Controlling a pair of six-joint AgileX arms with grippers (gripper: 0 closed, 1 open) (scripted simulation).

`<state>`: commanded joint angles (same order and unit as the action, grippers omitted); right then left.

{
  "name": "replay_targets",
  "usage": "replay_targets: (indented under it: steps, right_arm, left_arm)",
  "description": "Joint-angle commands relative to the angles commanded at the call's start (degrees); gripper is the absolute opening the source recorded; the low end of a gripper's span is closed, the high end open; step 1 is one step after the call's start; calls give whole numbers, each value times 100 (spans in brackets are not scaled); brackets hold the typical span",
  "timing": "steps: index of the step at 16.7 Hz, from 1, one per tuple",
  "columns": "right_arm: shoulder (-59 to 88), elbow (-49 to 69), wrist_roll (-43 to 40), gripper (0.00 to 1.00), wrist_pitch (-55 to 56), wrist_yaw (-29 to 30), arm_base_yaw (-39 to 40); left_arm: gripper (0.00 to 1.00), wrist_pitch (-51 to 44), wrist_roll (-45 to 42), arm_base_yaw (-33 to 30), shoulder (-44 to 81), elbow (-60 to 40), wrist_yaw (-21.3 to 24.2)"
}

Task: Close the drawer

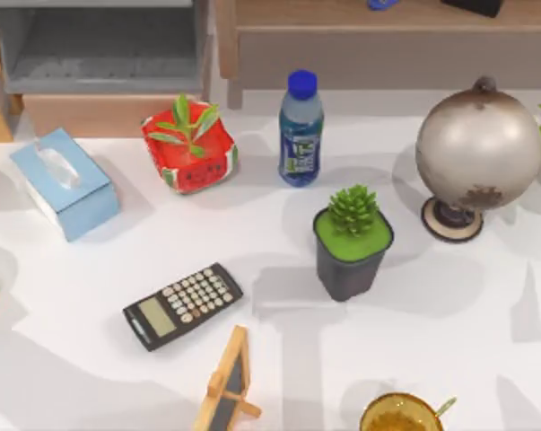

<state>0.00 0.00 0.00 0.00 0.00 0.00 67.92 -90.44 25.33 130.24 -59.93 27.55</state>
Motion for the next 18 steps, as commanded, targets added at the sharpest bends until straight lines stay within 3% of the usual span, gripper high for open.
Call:
replay_targets:
  steps: [5, 10, 18]
  right_arm:
    - [0, 0, 0, 100, 0, 0, 0]
    - [0, 0, 0, 100, 0, 0, 0]
    - [0, 0, 0, 100, 0, 0, 0]
  left_arm:
    - [0, -568, 33, -251, 470, -1109, -265]
    - [0, -632, 43, -278, 504, -1190, -294]
    - [60, -632, 43, -278, 504, -1190, -294]
